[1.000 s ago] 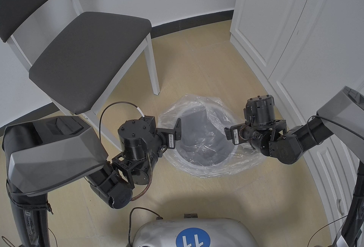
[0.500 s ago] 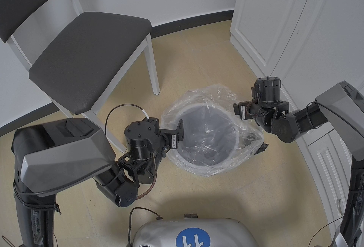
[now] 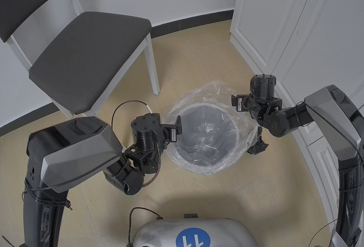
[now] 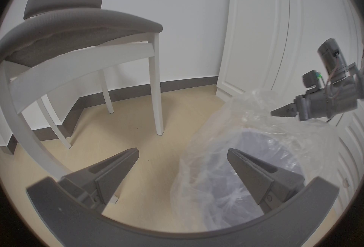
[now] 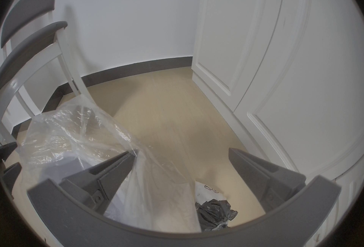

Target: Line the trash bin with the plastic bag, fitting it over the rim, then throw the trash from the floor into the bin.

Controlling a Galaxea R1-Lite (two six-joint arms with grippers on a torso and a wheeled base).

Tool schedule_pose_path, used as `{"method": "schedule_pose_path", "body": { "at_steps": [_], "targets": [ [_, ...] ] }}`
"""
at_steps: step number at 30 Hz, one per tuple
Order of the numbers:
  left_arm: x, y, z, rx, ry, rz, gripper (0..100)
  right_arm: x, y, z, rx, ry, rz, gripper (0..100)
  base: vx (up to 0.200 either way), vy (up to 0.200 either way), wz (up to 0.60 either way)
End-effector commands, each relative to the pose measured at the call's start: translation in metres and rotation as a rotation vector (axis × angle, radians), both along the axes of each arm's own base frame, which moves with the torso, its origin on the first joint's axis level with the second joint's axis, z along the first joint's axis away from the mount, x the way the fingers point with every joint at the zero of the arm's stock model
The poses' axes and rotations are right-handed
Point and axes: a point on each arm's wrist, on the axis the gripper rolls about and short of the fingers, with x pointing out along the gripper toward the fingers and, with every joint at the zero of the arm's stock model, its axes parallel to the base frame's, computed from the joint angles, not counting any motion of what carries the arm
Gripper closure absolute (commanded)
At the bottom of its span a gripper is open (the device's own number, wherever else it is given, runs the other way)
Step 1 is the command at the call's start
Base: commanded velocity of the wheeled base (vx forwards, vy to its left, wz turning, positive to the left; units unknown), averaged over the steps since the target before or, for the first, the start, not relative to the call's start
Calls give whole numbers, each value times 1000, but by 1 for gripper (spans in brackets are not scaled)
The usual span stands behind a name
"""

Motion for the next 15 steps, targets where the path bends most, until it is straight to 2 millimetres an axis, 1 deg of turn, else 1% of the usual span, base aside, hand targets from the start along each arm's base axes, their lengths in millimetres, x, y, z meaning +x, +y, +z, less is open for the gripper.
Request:
{"method": "schedule_pose_path", "body": {
  "at_steps": [1,8,9,10,13,15],
  "targets": [
    [29,12,-19,13,14,57,0,-9,-9,4,34,16,6,0,0,0,0],
    [47,27,-16,7,5,105,0,-39,-18,26,143,30,67,0,0,0,0],
    [47,27,-16,7,5,105,0,-40,-18,26,145,32,70,0,0,0,0],
    [51,29,-13,2,-4,114,0,-45,-20,29,177,43,97,0,0,0,0],
    [55,31,-10,1,-5,122,0,-45,-26,26,202,57,94,0,0,0,0],
    [58,31,-7,1,-5,123,0,-41,-37,21,221,69,65,0,0,0,0]
  ]
}}
